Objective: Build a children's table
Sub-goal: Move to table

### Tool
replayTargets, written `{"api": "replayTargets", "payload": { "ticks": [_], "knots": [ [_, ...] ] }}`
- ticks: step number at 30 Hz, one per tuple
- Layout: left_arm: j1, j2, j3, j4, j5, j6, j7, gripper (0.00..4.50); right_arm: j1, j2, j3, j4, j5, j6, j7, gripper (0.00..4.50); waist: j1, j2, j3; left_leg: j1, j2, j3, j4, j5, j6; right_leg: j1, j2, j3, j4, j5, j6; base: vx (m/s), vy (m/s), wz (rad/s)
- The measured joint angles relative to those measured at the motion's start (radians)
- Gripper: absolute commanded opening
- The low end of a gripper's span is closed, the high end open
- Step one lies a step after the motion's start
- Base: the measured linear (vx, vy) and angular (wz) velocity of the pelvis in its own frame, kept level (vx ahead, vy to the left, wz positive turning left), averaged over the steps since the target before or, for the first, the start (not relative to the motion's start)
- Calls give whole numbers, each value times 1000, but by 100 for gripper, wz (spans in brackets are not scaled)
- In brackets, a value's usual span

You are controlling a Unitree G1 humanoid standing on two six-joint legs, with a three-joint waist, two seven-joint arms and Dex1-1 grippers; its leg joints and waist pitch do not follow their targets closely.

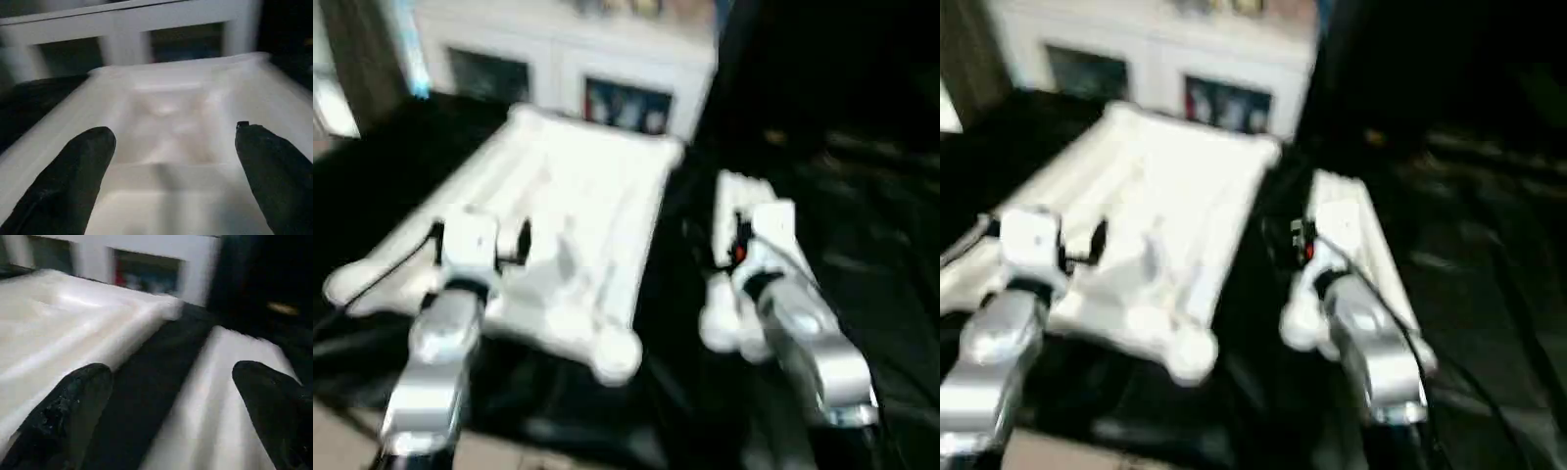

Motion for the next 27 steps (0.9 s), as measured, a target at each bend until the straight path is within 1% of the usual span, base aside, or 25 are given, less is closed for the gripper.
{"api": "replayTargets", "payload": {
  "ticks": [1, 2, 3, 4, 5, 6, 7, 8, 9, 10, 11, 12, 13, 14, 15, 16, 17, 18, 21, 22, 24, 26, 27],
  "knots": [
    [-1, 1, -8, 0, 1, -1, -1, 448, 0, -2, -11, 1, 0, 5, -3, 450, 3, 3, 0, -2, -14, -29, 19, -8, -10, 5, 5, 20, -16, 13, 7, -32, 134, -50],
    [-8, 4, -9, 1, 6, -1, 1, 448, 0, -1, -16, -3, 0, 5, -8, 450, 3, 8, -1, -1, -22, -56, 20, -14, -20, 10, 14, 45, -36, 27, 16, -52, 150, -64],
    [-26, 10, -10, 5, 28, -5, 7, 448, 0, -1, -18, -10, -1, 6, -14, 450, 0, 29, 1, 11, -19, -83, -21, -16, -19, 18, 31, 60, -59, 44, 27, -87, 223, -56],
    [-37, 21, -9, 8, 42, -10, 14, 448, -1, 4, -21, -10, -1, 6, -21, 450, -4, 37, 4, 24, -20, -84, -42, -40, -13, 22, 41, 83, -71, 51, 33, -87, 223, -56],
    [-37, 34, -7, 16, 56, -15, 22, 448, 3, 24, -17, -8, -1, 11, -32, 450, -30, 46, 10, 24, -21, -69, -47, -40, 10, 1, 35, 50, -37, 22, 2, -125, 216, -47],
    [-38, 44, -4, 24, 65, -16, 25, 448, 4, 41, -5, -11, 1, 14, -34, 450, -47, 49, 9, 22, -22, -59, -47, -34, 17, -19, 16, -24, 39, -6, -35, -132, 175, -24],
    [-39, 45, 1, 32, 71, -16, 27, 448, 8, 42, -3, -11, 0, 15, -37, 450, -58, 63, 3, 13, -16, -56, -47, -29, 16, -14, 11, -100, 76, -18, -53, -132, 175, -24],
    [-43, 40, 1, 32, 71, -16, 27, 448, 7, 35, -7, -12, 0, 15, -39, 450, -65, 72, -1, 4, -16, -58, -50, -23, 11, 2, 15, -140, 70, -19, -54, -92, 175, -4],
    [-46, 27, 9, 32, 63, -15, 27, 448, 5, 28, -10, -13, 0, 15, -39, 450, -73, 77, -4, -6, -20, -57, -62, -9, 15, 22, 19, -172, 73, -22, -49, -67, 127, 0],
    [-47, 19, 14, 32, 53, -12, 28, 448, 4, 26, -11, -14, 1, 15, -36, 450, -77, 76, -7, -13, -23, -56, -72, 4, 31, 34, 21, -180, 74, -41, -43, -67, 127, 0],
    [-47, 18, 19, 32, 47, -9, 30, 448, 2, 26, -10, -14, 1, 15, -34, 450, -80, 74, -8, -19, -24, -55, -78, 18, 40, 40, 18, -182, 71, -55, -38, -76, 68, -2],
    [-47, 16, 21, 31, 45, -3, 33, 448, 2, 26, -10, -14, 1, 15, -32, 450, -85, 73, -8, -28, -24, -56, -83, 31, 42, 53, 11, -174, 43, -66, -36, -93, 13, -4],
    [-47, 15, 22, 29, 46, -3, 33, 448, 1, 23, -11, -14, 2, 15, -30, 450, -87, 69, -8, -34, -25, -54, -85, 37, 37, 70, 2, -167, 6, -76, -27, -93, 13, -4],
    [-46, 12, 23, 28, 45, 0, 33, 448, 1, 19, -12, -13, 2, 16, -28, 450, -84, 66, -5, -34, -24, -54, -93, 45, 29, 68, -4, -167, 5, -66, -28, -114, -59, -5],
    [-45, 5, 19, 28, 45, 2, 33, 448, 2, 12, -18, -12, 4, 17, -21, 450, -78, 61, -2, -28, -24, -49, -109, 53, 22, 68, -8, -169, 4, -61, -32, -123, -101, -4],
    [-42, 1, 14, 24, 43, 2, 33, 448, 2, 3, -23, -12, 5, 17, -14, 450, -75, 58, 0, -24, -21, -41, -121, 60, 21, 68, -11, -170, 3, -59, -39, -123, -101, -4],
    [-39, 1, 12, 21, 42, 3, 33, 448, 1, -2, -28, -12, 7, 17, -8, 450, -73, 57, 2, -15, -19, -35, -131, 68, 23, 69, -14, -174, 1, -59, -45, -107, -88, -1],
    [-22, 1, 16, 4, 41, 4, 34, 448, -2, -10, -27, -12, 10, 17, 6, 450, -70, 57, 3, -9, -14, -28, -137, 73, 22, 69, -15, -176, 0, -57, -44, -96, -63, -8],
    [15, -2, 33, -27, 30, 17, 32, 448, -11, -32, -24, -7, 19, 19, 41, 450, -69, 59, 10, -10, 7, -15, -136, 74, 21, 69, -16, -192, -3, -50, -55, -88, -53, -3],
    [28, -2, 32, -32, 27, 19, 31, 448, -15, -40, -24, -6, 22, 22, 49, 450, -67, 59, 11, -10, 11, -12, -136, 74, 20, 69, -16, -195, -3, -48, -58, -77, -48, 2],
    [56, -1, 28, -48, 25, 28, 21, 448, -38, -65, -21, 1, 23, 26, 80, 450, -62, 56, 17, -9, 14, -9, -138, 76, 18, 68, -16, -197, -1, -45, -63, -60, -41, 1],
    [63, -1, 26, -49, 24, 39, 12, 448, -45, -84, -19, 1, 21, 26, 97, 450, -59, 51, 20, -9, 18, -3, -142, 77, 15, 67, -16, -198, -1, -44, -64, -27, -20, 1],
    [63, -1, 27, -49, 21, 41, 10, 448, -45, -88, -18, 1, 20, 26, 104, 450, -55, 49, 22, -13, 22, -1, -143, 81, 12, 69, -17, -203, -1, -43, -66, 0, 0, 0]
  ]
}}
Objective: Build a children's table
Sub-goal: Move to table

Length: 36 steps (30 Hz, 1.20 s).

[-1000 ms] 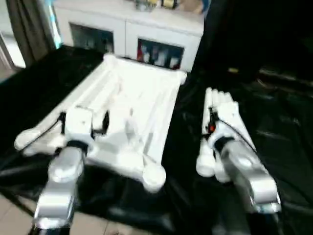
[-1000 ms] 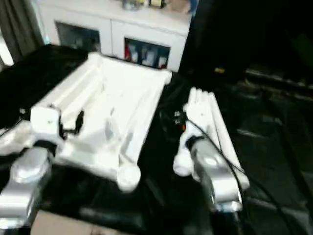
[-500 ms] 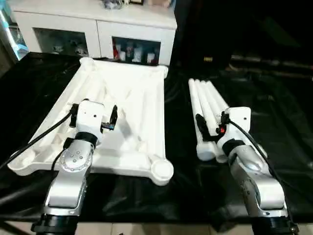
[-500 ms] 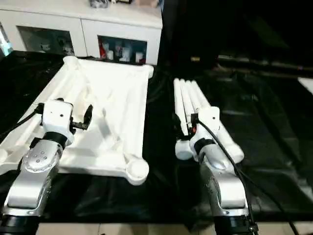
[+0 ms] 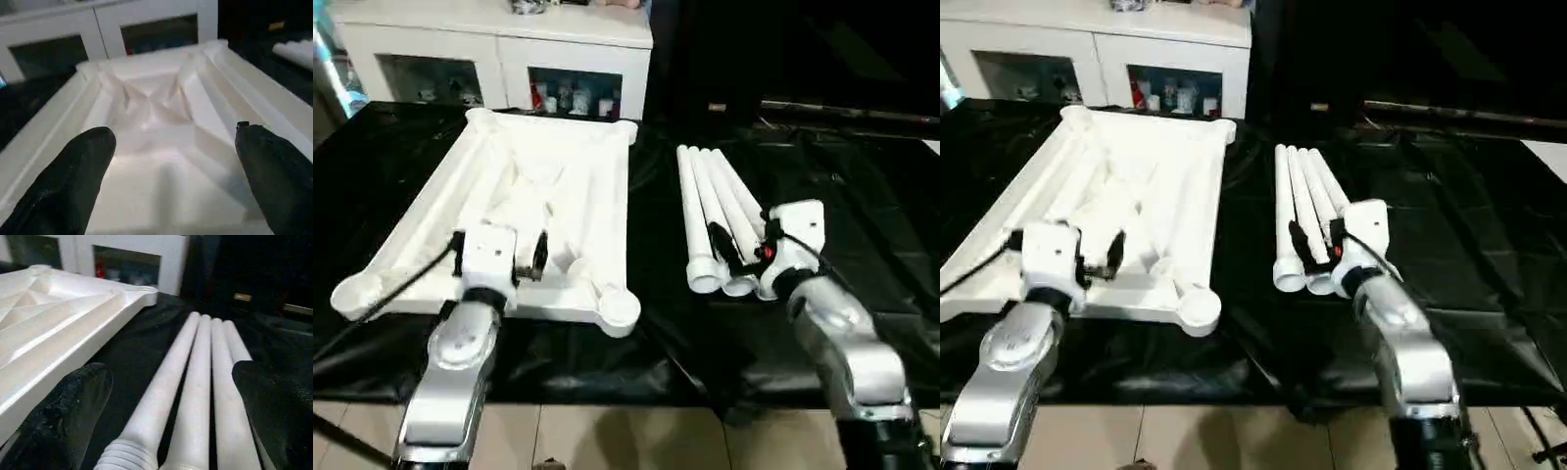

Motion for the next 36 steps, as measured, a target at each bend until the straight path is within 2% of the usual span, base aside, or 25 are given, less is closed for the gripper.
{"api": "replayTargets", "payload": {
  "ticks": [2, 3, 5, 6, 8, 9, 11, 13, 14, 15, 16, 17, 18, 19, 20, 21, 22, 23, 24, 25, 26, 27, 30, 33, 36],
  "knots": [
    [-2, -1, -1, -7, -2, 0, -1, 448, 1, 0, 3, 1, -3, 0, 7, 450, -2, 3, 0, -16, -1, -18, 0, 17, 6, 3, -11, -33, -3, 0, 0, -12, -15, 15],
    [-2, -4, -3, -11, -3, 1, -3, 448, 2, 0, 6, 1, -6, 0, 8, 450, -2, 4, 2, -24, -1, -29, 1, 19, 7, 10, -22, -64, -12, 0, 0, 8, -14, 44],
    [-2, -6, -5, -14, -3, 4, -6, 448, 3, 3, 19, 1, -8, 0, 11, 450, -1, 16, 9, -21, 1, -49, 0, 18, 7, 42, -33, -109, -35, -2, 2, 20, -7, 46],
    [-1, -5, -5, -15, -4, 6, -7, 448, 3, 14, 24, 1, -7, 0, 12, 450, -6, 25, 14, -5, 9, -52, 0, 18, 6, 67, -33, -129, -50, -5, 4, 68, 2, 47],
    [4, -1, 2, -17, -5, 10, -8, 448, 2, 36, 41, 0, -1, 4, 12, 450, -5, 37, 24, 19, 19, -41, -1, 10, -1, 88, -28, -125, -48, -31, 7, 73, 2, 38],
    [3, 3, 9, -20, -5, 12, -8, 448, 2, 47, 50, 0, 2, 7, 12, 450, -4, 40, 26, 35, 19, -32, -4, 7, 0, 91, -18, -97, -27, -57, 5, 76, -1, 6],
    [1, 10, 13, -21, -6, 12, -9, 448, 4, 46, 53, 0, 0, 8, 12, 450, -8, 28, 26, 54, 7, -17, -6, 5, -1, 86, -18, -49, 10, -86, -7, 88, -13, 5],
    [0, 4, 9, -21, -6, 14, -13, 448, 14, 33, 49, -1, -4, 8, 11, 450, -4, 9, 19, 66, 0, -3, -13, -13, -7, 93, -18, -24, 12, -77, 12, 113, -53, 4],
    [0, -3, 0, -21, -6, 15, -16, 448, 19, 23, 44, -2, -6, 8, 9, 450, 5, 14, 18, 65, 3, -1, -10, -32, -2, 104, -16, -22, 2, -79, 12, 133, -56, -1],
    [-3, -10, -24, -22, -11, 16, -27, 448, 28, 14, 30, -2, -11, 9, 5, 450, 18, 23, 17, 55, 9, -5, 21, -52, 35, 105, -16, -19, -9, -79, 12, 158, -28, -7],
    [-6, -10, -36, -22, -13, 16, -31, 448, 36, 13, 23, -2, -13, 9, 3, 450, 23, 31, 12, 34, 13, -18, 57, -51, 39, 106, -16, -18, -17, -80, 13, 158, -28, -7],
    [-9, -10, -38, -23, -13, 16, -32, 448, 43, 13, 18, -2, -13, 10, 1, 450, 27, 36, 8, 20, 19, -28, 62, -50, 40, 109, -15, -17, -21, -81, 15, 161, 2, 0],
    [-12, -8, -37, -23, -14, 16, -33, 448, 43, 12, 18, -2, -13, 10, -6, 450, 28, 58, -3, 7, 41, -31, 12, -37, 53, 112, 4, -23, -26, -87, 15, 178, 35, 16],
    [-11, -3, -34, -23, -14, 18, -33, 448, 42, 18, 18, -2, -15, 11, -9, 450, 31, 70, -10, 11, 62, -40, 6, -1, -7, 116, 13, -29, -24, -98, 18, 178, 35, 16],
    [-8, 6, -25, -23, -14, 20, -33, 448, 36, 30, 31, -2, -18, 11, -11, 450, 20, 63, -13, 18, 54, -50, 7, -9, -20, 102, 11, -29, 4, -108, 11, 223, 37, 6],
    [-5, 14, -4, -15, -14, 21, -32, 448, 20, 49, 56, -8, -20, 11, -11, 450, 10, 58, -13, 24, 41, -64, 10, -22, -14, 59, 4, -16, 80, -113, 11, 214, -6, -12],
    [-6, 19, 7, -15, -14, 22, -32, 448, 15, 51, 64, -13, -21, 10, -12, 450, 10, 54, -16, 30, 32, -72, 10, -30, -8, 18, 1, -12, 127, -112, 22, 214, -6, -12],
    [-7, 20, 11, -15, -14, 22, -32, 448, 14, 49, 64, -13, -22, 10, -15, 450, 8, 49, -19, 34, 23, -79, 8, -34, -7, -16, -2, -4, 138, -104, 36, 87, -38, -25],
    [-8, 19, 12, -16, -15, 24, -33, 448, 15, 45, 62, -13, -23, 10, -19, 450, -1, 24, -28, 37, -1, -82, 12, -34, -7, -73, -11, 36, 106, -62, 61, -110, -46, -24],
    [-11, 18, 11, -18, -19, 24, -36, 448, 16, 39, 59, -16, -24, 10, -20, 450, -10, 1, -30, 37, -22, -80, 20, -40, -3, -92, -31, 63, 49, -11, 53, -110, -46, -24],
    [-14, 9, 10, -16, -22, 23, -42, 448, 25, 26, 50, -19, -24, 9, -21, 450, -19, -8, -25, 27, -33, -72, 48, -56, -2, -93, -37, 86, 59, 18, 42, -145, -45, 8],
    [-10, -8, -22, -16, -29, 19, -52, 448, 51, 17, 34, -17, -30, 10, -26, 450, -18, -6, -25, 26, -22, -71, 50, -56, 5, -83, -29, 86, 55, 15, 39, -21, -62, 18],
    [8, 9, -2, -22, -76, 11, -87, 448, 53, 24, 26, -25, -33, 11, -27, 450, -28, 0, -24, 25, 8, -72, 14, -40, -62, -75, -1, 66, 18, 39, 24, -12, -70, 6],
    [64, 39, 19, -45, -113, 3, -142, 448, 60, 46, 41, -56, -4, 11, 0, 450, -30, -1, -23, 22, 27, -68, 10, -32, -76, -68, 5, 57, -2, 50, 9, -57, -47, 3],
    [124, 82, 19, -51, -120, -18, -197, 448, 89, 54, 48, -57, 28, 11, 30, 450, -30, -2, -16, 29, 47, -42, 12, -25, -78, -57, 2, 56, -4, 46, 15, -73, -16, 9]
  ]
}}
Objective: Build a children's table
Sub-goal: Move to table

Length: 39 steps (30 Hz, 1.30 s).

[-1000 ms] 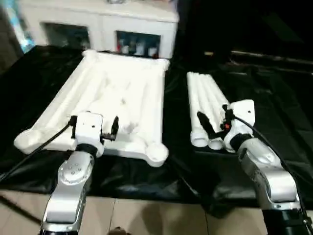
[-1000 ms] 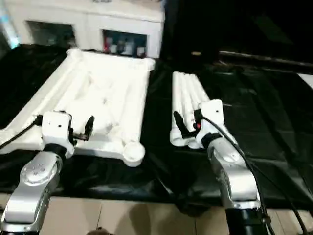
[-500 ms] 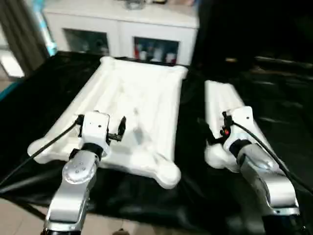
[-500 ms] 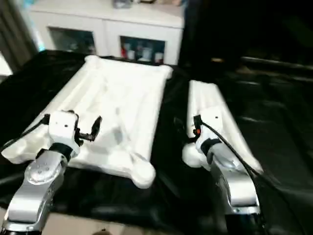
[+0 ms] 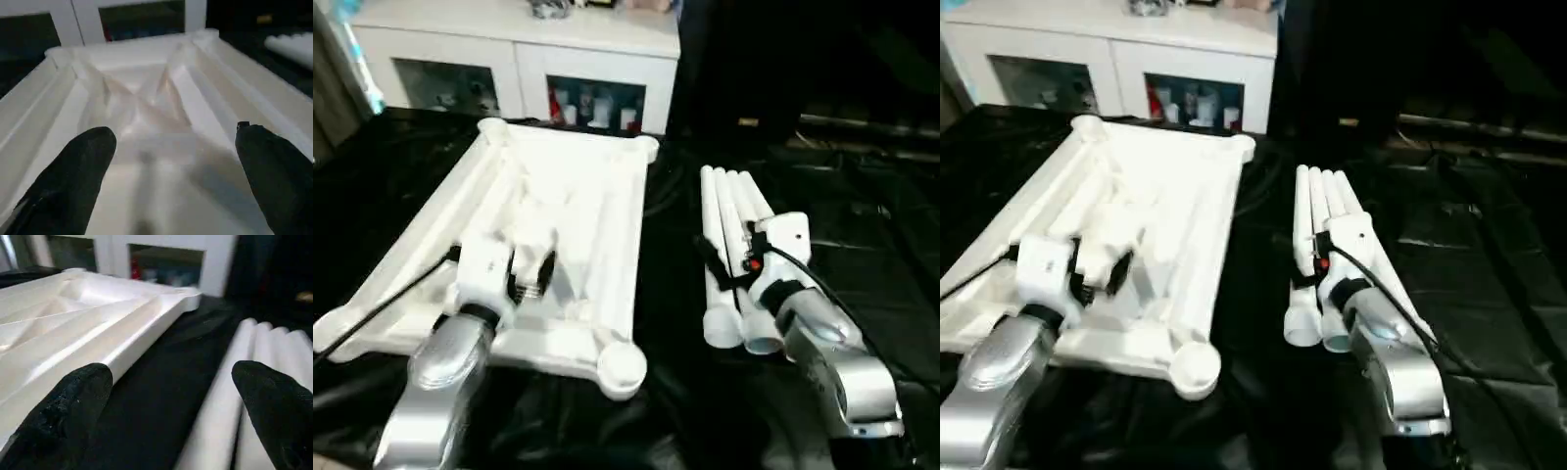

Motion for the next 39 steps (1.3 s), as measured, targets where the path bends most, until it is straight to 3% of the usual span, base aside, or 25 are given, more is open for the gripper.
{"api": "replayTargets", "payload": {
  "ticks": [2, 4, 7, 10, 13, 15, 21, 23, 26, 28, 32, 39],
  "knots": [
    [11, 36, -2, -1, 0, -21, -43, 448, 0, -5, 16, 0, 7, 8, 21, 450, 0, -6, 8, 7, 6, 11, 0, 0, 0, 3, -2, 0, -1, -1, 1, -62, -13, 13],
    [4, 85, -24, -1, -14, -49, -122, 448, -9, -33, 30, 0, 17, 21, 64, 450, 2, -10, 11, 4, 9, 12, -1, 0, 0, 5, -2, -4, -9, -1, 1, -63, -7, 5],
    [-47, 125, -66, 0, -52, -43, -235, 448, -54, -105, 28, 1, 34, 30, 150, 450, -1, -2, 16, 0, 12, 14, -1, 0, 0, 7, -5, -8, -18, -1, 1, -58, 14, 1],
    [-144, 165, -148, -2, -77, -17, -364, 448, -91, -238, 22, 4, 60, 30, 301, 450, -1, 2, 18, -2, 13, 18, -1, 0, 1, 9, -6, -7, -22, 0, 1, -18, 7, 0],
    [-177, 203, -207, 5, -95, -15, -483, 448, -100, -294, 11, 11, 80, 25, 392, 450, -5, 2, 17, -5, 15, 18, -3, 8, 3, 9, -6, -10, -19, 0, 1, 0, 0, 0],
    [-191, 239, -250, 6, -109, 5, -565, 448, -89, -357, 19, 18, 79, 14, 459, 450, -5, 10, 19, -5, 18, 17, -3, 21, 2, 7, -6, -16, -15, 0, 0, 0, 0, 0],
    [-265, 351, -276, -10, -152, 70, -726, 448, -74, -451, 21, 0, 144, 75, 598, 450, -3, 11, 18, -5, 22, 21, -6, 22, 2, 5, -5, -20, -6, 12, -5, 0, 0, 0],
    [-279, 366, -280, -9, -158, 75, -761, 419, -66, -472, 21, -14, 153, 89, 619, 450, -2, 13, 17, -5, 24, 22, -10, 25, -3, 4, -4, -21, -6, 12, -6, 25, -10, 2],
    [-292, 378, -300, 2, -155, 88, -783, 419, -29, -511, 21, -34, 166, 107, 664, 450, 3, 13, 17, -7, 27, 24, -14, 26, -5, 3, -4, -23, -7, 12, -12, 55, -8, 3],
    [-293, 398, -319, 4, -156, 99, -808, 383, -3, -544, 23, -57, 181, 122, 700, 450, 5, 13, 17, -7, 27, 25, -16, 25, -4, 2, -4, -23, -9, 10, -12, 0, 0, 0],
    [-292, 457, -333, 7, -152, 106, -862, 366, -2, -582, 43, -87, 195, 145, 753, 450, 2, 17, 17, -7, 28, 26, -16, 24, -5, 2, -3, -24, -9, 10, -13, 0, 0, 0],
    [-297, 520, -381, 31, -65, 47, -911, 291, -2, -594, 69, -109, 194, 152, 770, 450, 11, 18, 17, -4, 32, 30, -16, 27, -9, 4, -3, -24, -8, 7, -8, 0, 0, 0]
  ]
}}
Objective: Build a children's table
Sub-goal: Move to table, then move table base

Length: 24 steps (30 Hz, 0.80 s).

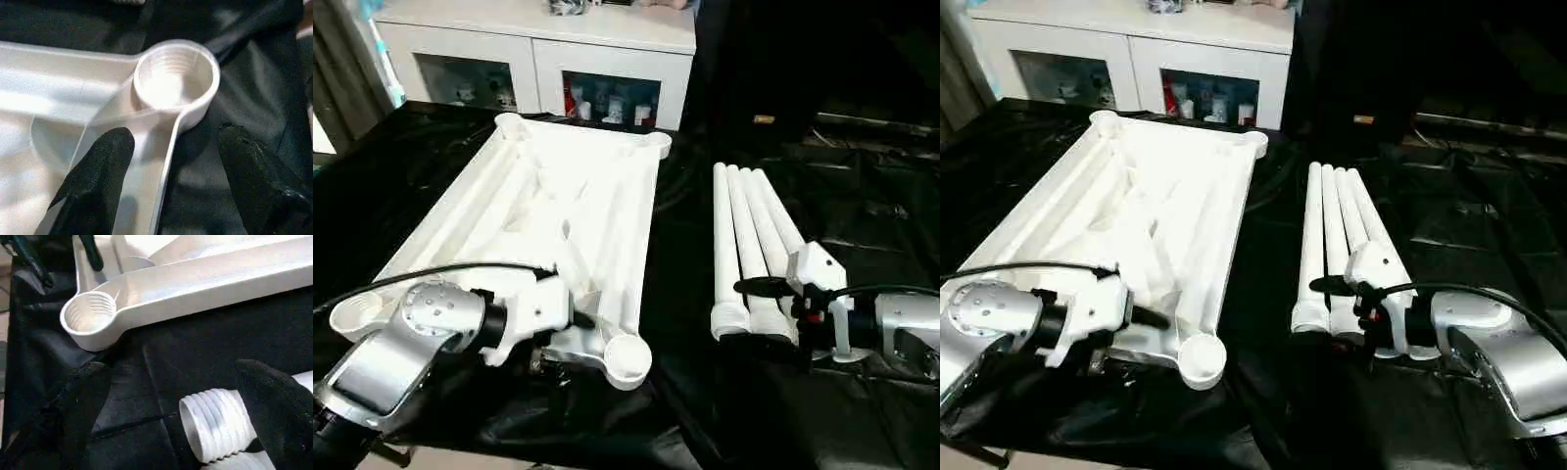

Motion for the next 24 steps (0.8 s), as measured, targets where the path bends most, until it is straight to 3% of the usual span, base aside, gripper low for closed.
{"api": "replayTargets", "payload": {
  "ticks": [6, 10, 18, 24],
  "knots": [
    [-33, -23, -27, 98, 91, -132, 60, 241, -3, 13, 12, -17, 12, 11, 3, 450, 14, 2, -1, 1, 1, 1, 0, 1, -1, 1, 0, 0, 0, 0, 0, 0, 0, 0],
    [-36, -36, -37, 112, 90, -133, 46, 208, -4, 13, 27, -49, 41, 23, 28, 450, 16, 8, -3, 1, 1, 2, 0, 2, -2, 1, 0, 0, 1, 2, -4, 0, 0, 0],
    [-73, -43, -63, 178, 101, -150, -3, 146, -40, 16, 82, -48, 26, 21, 41, 450, 15, 20, -5, 1, 1, 2, 0, 2, -3, 1, 0, 0, 1, 1, -2, 0, 0, 0],
    [-73, -51, -74, 199, 116, -157, -2, 109, -41, 16, 83, -47, 15, 21, 41, 450, 16, 20, -5, 1, 2, 2, 0, 3, -5, 1, 0, 0, 2, 1, -2, 0, 0, 0]
  ]
}}
